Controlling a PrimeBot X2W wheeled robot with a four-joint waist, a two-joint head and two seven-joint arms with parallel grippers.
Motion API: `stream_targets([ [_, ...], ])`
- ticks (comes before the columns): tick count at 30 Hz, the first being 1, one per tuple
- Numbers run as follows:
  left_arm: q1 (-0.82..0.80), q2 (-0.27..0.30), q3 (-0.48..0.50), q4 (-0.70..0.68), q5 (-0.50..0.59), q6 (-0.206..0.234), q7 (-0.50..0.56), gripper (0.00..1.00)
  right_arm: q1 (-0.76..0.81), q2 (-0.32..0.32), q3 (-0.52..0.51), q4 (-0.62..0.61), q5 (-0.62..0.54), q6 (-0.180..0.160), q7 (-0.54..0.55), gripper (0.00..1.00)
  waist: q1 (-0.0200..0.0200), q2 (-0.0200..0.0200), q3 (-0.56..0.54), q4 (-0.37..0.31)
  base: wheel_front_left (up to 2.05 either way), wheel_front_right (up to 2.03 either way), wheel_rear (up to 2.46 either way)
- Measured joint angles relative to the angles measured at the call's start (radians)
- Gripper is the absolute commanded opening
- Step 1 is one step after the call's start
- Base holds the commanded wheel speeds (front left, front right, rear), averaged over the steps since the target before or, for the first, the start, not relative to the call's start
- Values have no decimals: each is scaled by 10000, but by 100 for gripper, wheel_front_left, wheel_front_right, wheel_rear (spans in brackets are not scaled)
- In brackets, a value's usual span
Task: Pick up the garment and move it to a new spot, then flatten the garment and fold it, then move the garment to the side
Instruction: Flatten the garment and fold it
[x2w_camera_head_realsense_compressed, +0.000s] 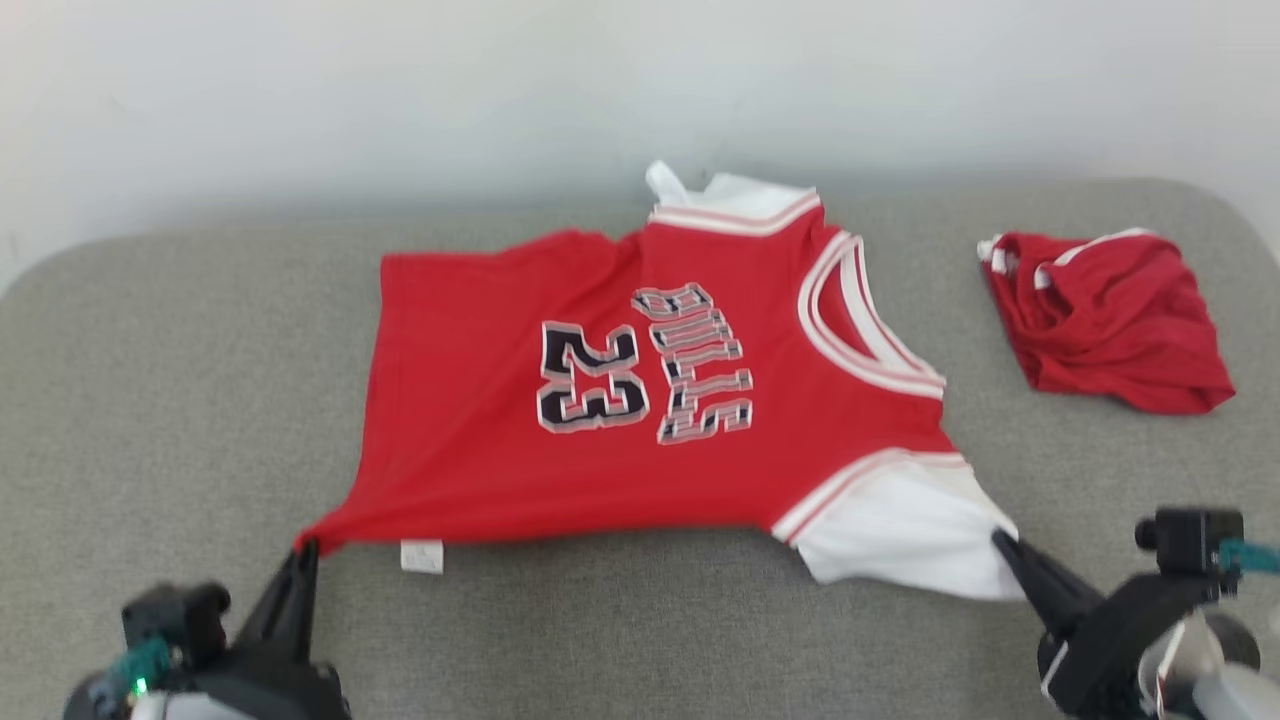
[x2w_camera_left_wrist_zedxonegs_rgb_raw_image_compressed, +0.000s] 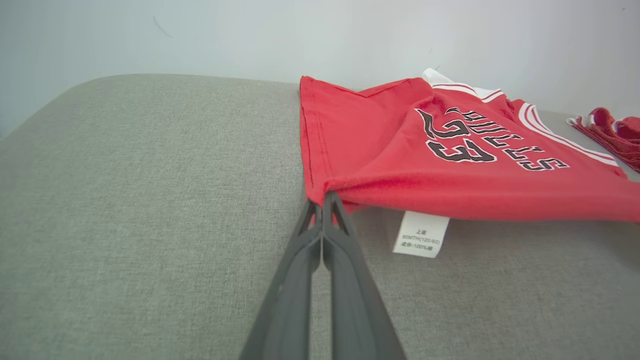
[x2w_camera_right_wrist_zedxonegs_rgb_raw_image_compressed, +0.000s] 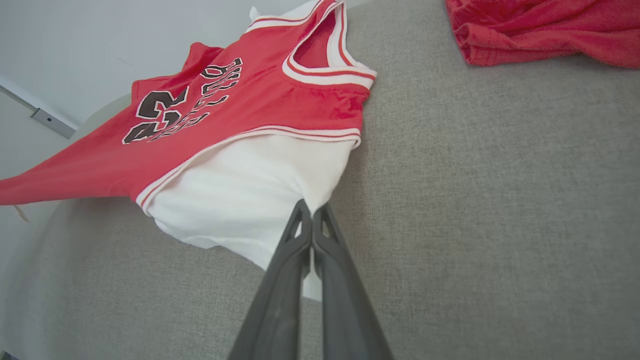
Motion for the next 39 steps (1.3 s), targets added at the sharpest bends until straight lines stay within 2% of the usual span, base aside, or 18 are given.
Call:
stream_targets([
  [10, 2255, -111, -341, -593, 211, 322, 102, 0, 2749, -104, 63, -1170, 623, -731, 211, 0, 0, -1, -1167, 81, 0, 0, 0],
  [15, 2513, -61, -456, -633, 293, 472, 268, 0, 2968, -186, 163, -1586, 619, -1049, 389, 0, 2, 1, -1239, 107, 0, 0, 0],
  [23, 2479, -46, -859, -192, 439, 458, 846, 0, 3092, -479, 430, -1722, 226, -1626, 863, 0, 2, 1, -1138, 229, 0, 0, 0],
  [30, 2209, 123, -1026, 408, 573, 297, 1267, 0, 2819, -627, 512, -1689, 77, -1801, 1248, 0, 3, 2, -1053, 229, 0, 0, 0],
  [39, 1828, -148, -1220, 1093, 453, 67, 1678, 0, 2574, -635, 713, -1695, -59, -1916, 1647, 0, 3, 2, -975, 281, 0, 0, 0],
])
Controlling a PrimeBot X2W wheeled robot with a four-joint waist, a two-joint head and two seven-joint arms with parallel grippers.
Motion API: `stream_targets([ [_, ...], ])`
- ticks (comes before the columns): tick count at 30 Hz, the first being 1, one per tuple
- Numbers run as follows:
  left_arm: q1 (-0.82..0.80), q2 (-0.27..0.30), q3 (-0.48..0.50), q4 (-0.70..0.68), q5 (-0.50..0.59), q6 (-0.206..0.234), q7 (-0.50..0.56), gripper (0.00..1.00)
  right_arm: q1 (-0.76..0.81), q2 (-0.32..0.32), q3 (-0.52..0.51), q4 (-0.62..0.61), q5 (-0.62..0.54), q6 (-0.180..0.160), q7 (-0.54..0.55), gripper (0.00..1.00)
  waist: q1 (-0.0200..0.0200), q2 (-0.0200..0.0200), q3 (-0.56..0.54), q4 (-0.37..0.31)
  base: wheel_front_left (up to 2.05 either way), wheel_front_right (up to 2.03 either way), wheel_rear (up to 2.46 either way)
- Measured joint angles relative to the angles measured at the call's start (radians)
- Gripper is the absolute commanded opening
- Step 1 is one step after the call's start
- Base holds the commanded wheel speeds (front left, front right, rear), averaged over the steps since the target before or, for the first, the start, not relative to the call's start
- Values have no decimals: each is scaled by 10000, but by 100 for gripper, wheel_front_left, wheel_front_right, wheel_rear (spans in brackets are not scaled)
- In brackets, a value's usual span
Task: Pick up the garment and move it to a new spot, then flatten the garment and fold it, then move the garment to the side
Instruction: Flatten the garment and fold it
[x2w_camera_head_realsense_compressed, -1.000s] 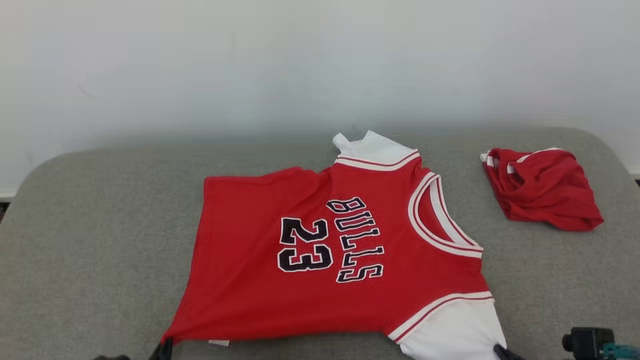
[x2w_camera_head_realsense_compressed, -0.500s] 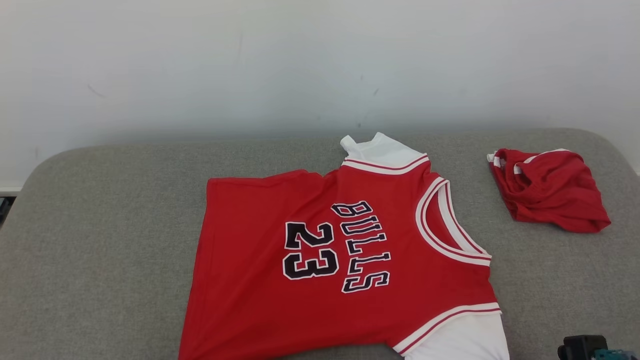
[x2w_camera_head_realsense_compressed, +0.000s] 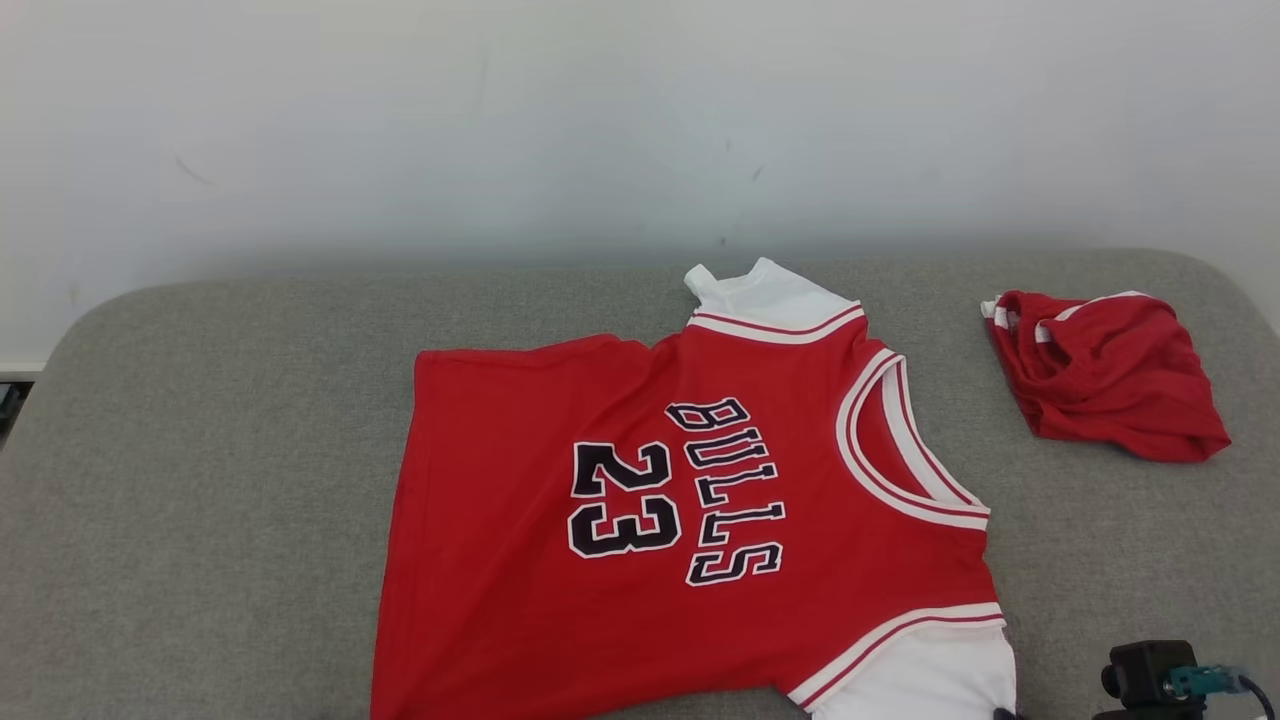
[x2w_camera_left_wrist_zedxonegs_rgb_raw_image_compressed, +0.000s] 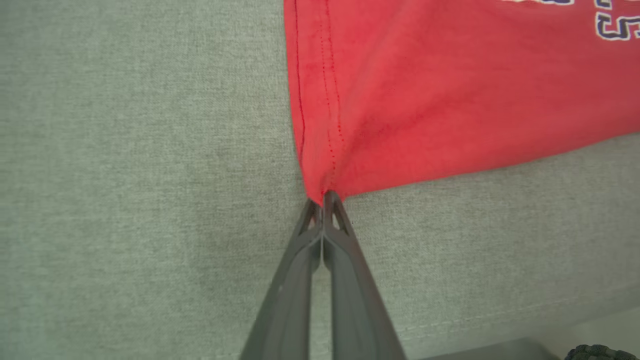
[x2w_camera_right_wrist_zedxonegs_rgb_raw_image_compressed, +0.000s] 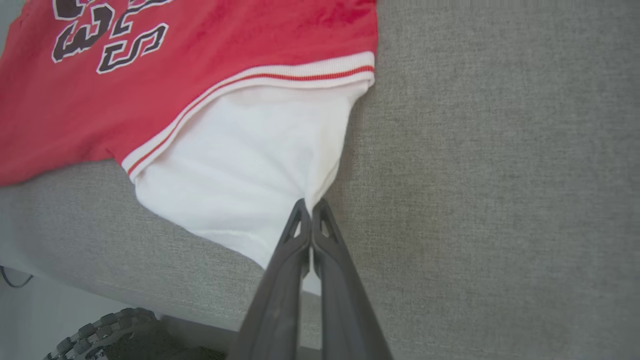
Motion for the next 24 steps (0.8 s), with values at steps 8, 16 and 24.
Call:
stream_targets([
  [8, 47, -15, 458, -134, -278, 153, -25, 100, -36, -15, -368, -430, 320, -52, 12, 100, 0, 0, -25, 7, 0, 0, 0],
  [16, 274, 73, 713, -943, -370, 337, -192, 100, 412, -474, -667, -1246, 362, -157, 10, 100, 0, 0, -65, 18, 0, 0, 0],
  [24, 194, -50, 493, -1139, -311, 412, -4, 100, 384, -489, -487, -1304, 21, -324, 247, 100, 0, 0, 82, 10, 0, 0, 0],
])
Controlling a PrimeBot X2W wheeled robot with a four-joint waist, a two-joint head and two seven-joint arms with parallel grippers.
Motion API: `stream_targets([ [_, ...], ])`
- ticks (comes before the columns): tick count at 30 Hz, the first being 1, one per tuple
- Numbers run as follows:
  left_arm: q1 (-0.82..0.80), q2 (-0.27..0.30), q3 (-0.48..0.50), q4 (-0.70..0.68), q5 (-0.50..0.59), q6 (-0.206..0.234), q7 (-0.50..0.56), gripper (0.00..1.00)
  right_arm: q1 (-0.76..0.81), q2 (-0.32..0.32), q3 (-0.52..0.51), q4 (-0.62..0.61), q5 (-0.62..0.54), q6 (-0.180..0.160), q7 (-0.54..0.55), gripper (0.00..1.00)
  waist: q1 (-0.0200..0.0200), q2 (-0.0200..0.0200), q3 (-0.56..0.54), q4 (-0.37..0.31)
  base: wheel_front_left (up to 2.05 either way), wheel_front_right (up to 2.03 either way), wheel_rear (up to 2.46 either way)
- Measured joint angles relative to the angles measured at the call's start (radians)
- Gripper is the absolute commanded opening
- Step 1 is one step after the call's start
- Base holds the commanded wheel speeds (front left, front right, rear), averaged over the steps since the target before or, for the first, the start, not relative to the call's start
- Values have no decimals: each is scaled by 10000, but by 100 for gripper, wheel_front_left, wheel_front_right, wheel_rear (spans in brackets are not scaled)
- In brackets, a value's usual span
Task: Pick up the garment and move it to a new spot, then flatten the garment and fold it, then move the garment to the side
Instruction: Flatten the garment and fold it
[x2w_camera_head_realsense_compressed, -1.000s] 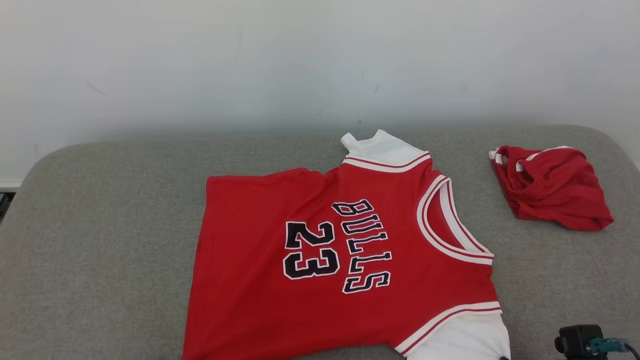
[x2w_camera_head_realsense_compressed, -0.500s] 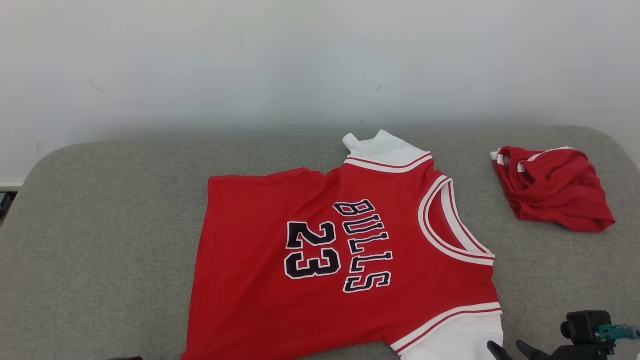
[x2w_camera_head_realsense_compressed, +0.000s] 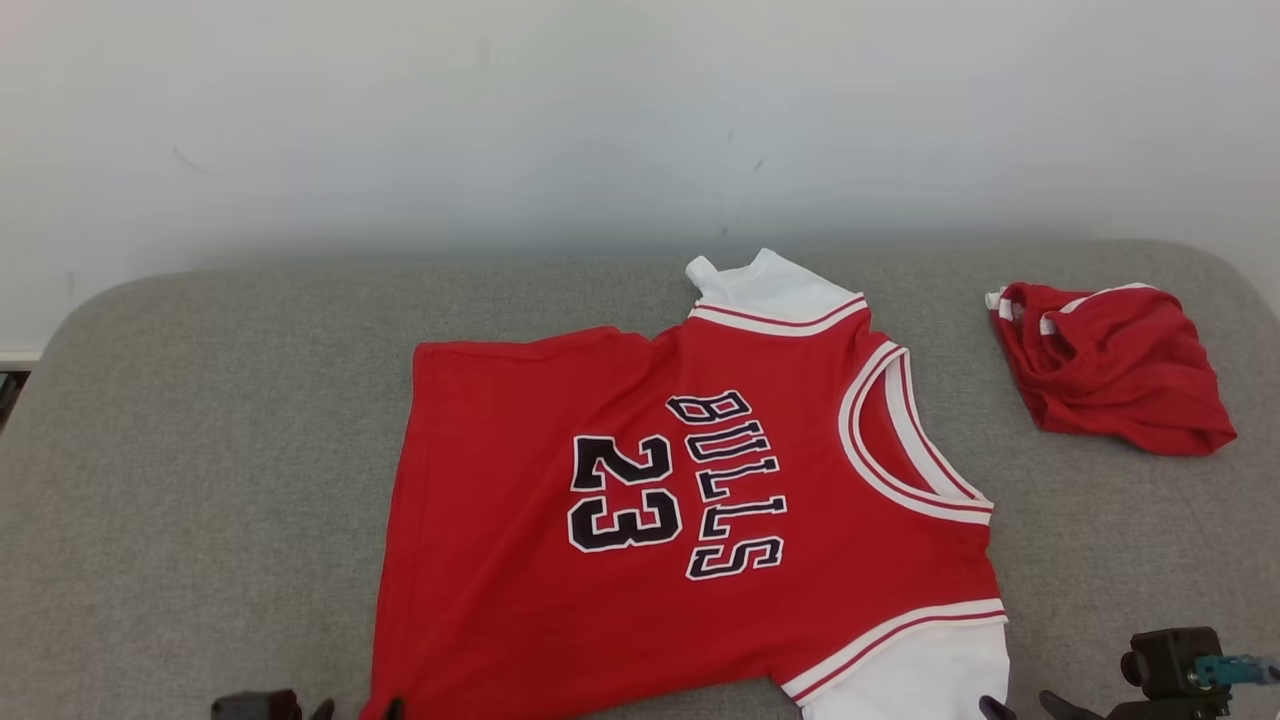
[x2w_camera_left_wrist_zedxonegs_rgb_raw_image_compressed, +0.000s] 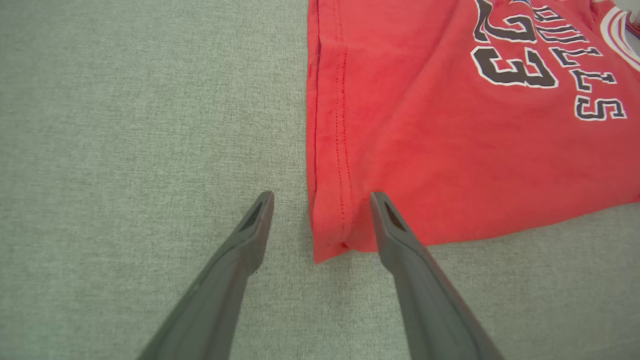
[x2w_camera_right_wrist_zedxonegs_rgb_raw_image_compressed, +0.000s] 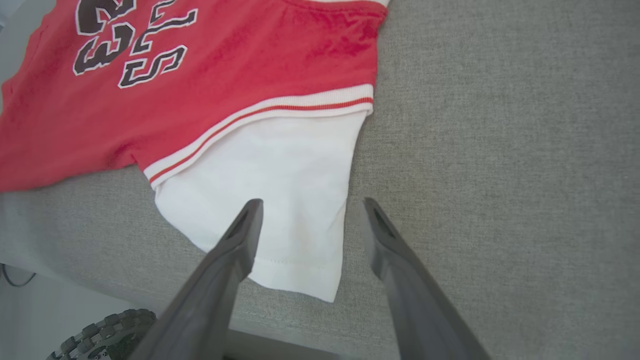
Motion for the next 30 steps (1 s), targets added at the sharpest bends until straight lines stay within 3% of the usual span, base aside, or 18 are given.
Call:
stream_targets([
  [21, -1048, -291, -171, 1095, -550, -190, 1816, 100, -885, 529, 819, 1302, -821, -94, 1383, 100, 0, 0, 671, -60, 0, 0, 0],
  [22, -1087, -311, -159, 1129, -598, -224, 1877, 92, -908, 571, 821, 1354, -823, -96, 1440, 100, 0, 0, 683, -54, 0, 0, 0],
  [23, -1151, -326, -151, 1185, -627, -263, 1952, 75, -936, 600, 834, 1394, -832, -96, 1453, 84, 0, 0, 693, -45, 0, 0, 0],
  [25, -1194, -353, -111, 1267, -750, -274, 1983, 18, -1039, 621, 867, 1484, -918, -100, 1542, 0, 0, -1, 710, -29, 0, 0, 0],
  [26, -1222, -349, -111, 1308, -838, -282, 2036, 0, -1080, 640, 867, 1532, -949, -111, 1542, 0, 0, -2, 716, -22, 0, 0, 0],
  [30, -1253, -236, -173, 1335, -846, -453, 2113, 0, -1182, 813, 825, 1638, -953, -142, 1547, 0, 0, -1, 712, -7, 0, 0, 0],
])
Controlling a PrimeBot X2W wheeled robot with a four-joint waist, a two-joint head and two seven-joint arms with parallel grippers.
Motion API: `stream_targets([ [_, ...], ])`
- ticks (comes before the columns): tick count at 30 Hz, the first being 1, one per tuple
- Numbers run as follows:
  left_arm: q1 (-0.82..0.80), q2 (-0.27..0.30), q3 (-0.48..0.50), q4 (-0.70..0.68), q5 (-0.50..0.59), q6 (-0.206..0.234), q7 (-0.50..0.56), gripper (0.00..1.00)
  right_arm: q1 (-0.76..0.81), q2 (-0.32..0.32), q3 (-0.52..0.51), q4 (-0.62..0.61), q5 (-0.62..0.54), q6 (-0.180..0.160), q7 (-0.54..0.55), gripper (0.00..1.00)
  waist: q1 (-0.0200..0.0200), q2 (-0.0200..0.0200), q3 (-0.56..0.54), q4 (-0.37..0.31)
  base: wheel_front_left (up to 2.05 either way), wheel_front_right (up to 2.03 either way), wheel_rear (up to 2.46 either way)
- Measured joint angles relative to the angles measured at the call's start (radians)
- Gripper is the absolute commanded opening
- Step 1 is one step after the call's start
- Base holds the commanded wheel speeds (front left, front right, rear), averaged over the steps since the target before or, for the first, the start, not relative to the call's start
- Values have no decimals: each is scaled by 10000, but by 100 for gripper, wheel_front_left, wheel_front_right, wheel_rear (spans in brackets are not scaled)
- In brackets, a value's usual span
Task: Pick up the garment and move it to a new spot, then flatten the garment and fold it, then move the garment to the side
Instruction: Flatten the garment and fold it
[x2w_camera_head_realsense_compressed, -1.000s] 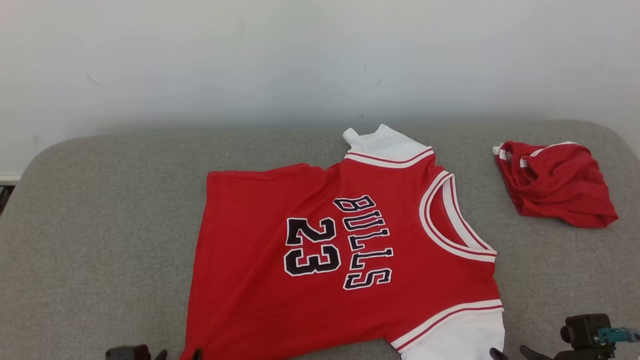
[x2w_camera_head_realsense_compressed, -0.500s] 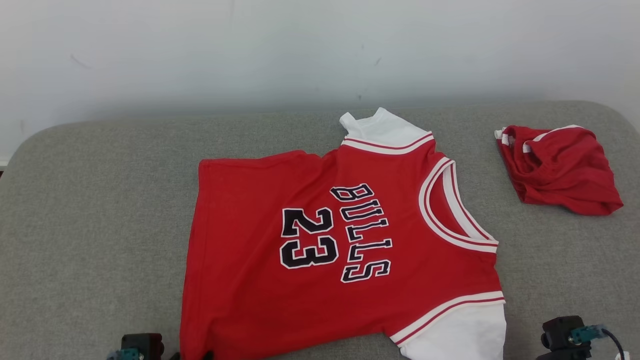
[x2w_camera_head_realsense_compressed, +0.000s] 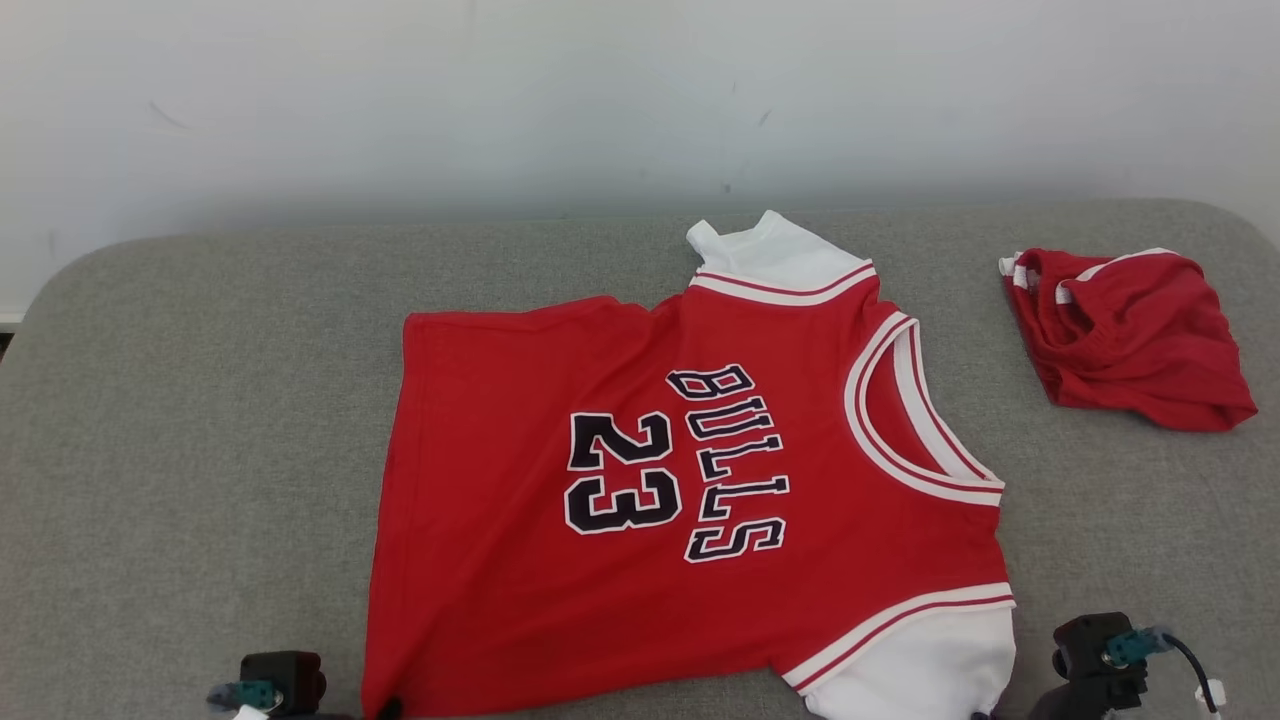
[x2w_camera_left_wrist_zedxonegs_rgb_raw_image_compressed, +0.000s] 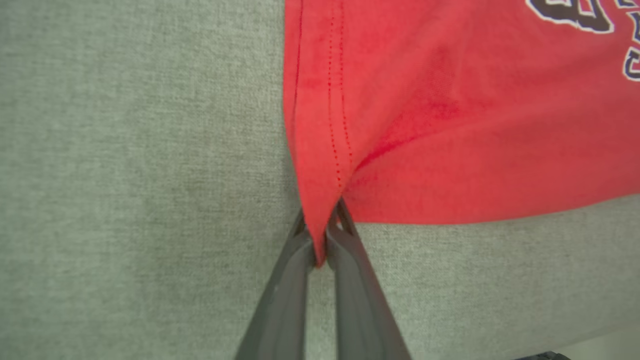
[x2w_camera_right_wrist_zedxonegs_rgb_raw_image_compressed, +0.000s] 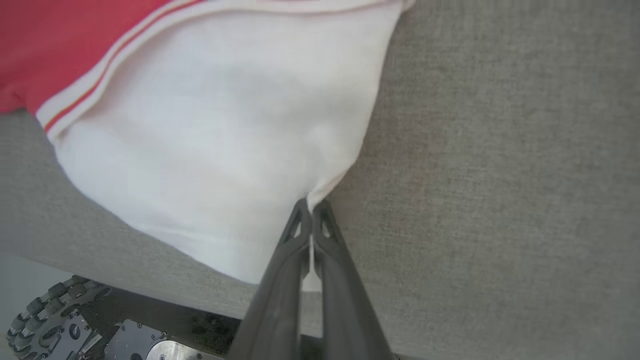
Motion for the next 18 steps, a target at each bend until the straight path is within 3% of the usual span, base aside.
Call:
stream_targets([
  [8, 17, 46, -125, -771, 184, -6, -182, 0, -278, 130, -485, -447, 489, 35, -23, 0, 1, 3, -89, -6, 0, 0, 0],
  [13, -154, 46, -157, -1530, 182, -267, -265, 0, -718, -25, -560, -955, 717, 303, 282, 0, 1, 3, 39, -23, 0, 0, 0],
  [18, -959, 326, -477, -1965, -36, -617, 288, 0, -1870, -205, -470, -1214, 1106, 640, 1312, 0, 1, 3, 349, -112, 0, 0, 0],
])
